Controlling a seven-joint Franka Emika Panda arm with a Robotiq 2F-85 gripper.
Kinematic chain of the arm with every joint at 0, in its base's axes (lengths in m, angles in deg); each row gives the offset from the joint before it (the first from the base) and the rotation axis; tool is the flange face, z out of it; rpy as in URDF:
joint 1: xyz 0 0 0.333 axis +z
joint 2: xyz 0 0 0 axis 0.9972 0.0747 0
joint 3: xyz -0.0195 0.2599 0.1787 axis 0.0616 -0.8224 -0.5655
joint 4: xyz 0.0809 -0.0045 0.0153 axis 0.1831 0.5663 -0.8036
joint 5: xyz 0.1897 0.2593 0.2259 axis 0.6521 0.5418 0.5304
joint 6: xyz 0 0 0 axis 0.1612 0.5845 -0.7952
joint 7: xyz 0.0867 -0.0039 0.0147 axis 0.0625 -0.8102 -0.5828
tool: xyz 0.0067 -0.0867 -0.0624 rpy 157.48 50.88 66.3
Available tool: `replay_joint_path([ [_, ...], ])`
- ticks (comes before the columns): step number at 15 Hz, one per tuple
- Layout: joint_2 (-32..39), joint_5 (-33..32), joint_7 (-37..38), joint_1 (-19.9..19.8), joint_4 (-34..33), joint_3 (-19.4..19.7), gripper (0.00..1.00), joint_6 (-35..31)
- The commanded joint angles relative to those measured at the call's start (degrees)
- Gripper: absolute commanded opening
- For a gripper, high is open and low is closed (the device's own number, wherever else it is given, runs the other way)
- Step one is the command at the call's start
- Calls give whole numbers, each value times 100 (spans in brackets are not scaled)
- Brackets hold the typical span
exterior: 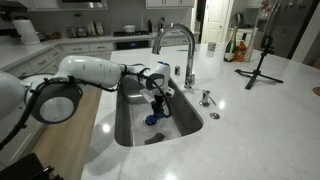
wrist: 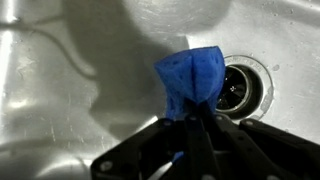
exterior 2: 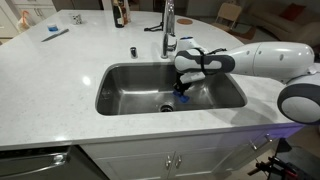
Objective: Put the blue sponge in the sink
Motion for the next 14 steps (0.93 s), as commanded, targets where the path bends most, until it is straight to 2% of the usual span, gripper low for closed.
replay_joint_path([
  [1, 345, 75, 152, -70, -632, -67, 2, 334],
  [7, 786, 56, 142, -74, -1237, -109, 2, 377],
  [14, 1089, 39, 109, -19, -1564, -118, 2, 111],
])
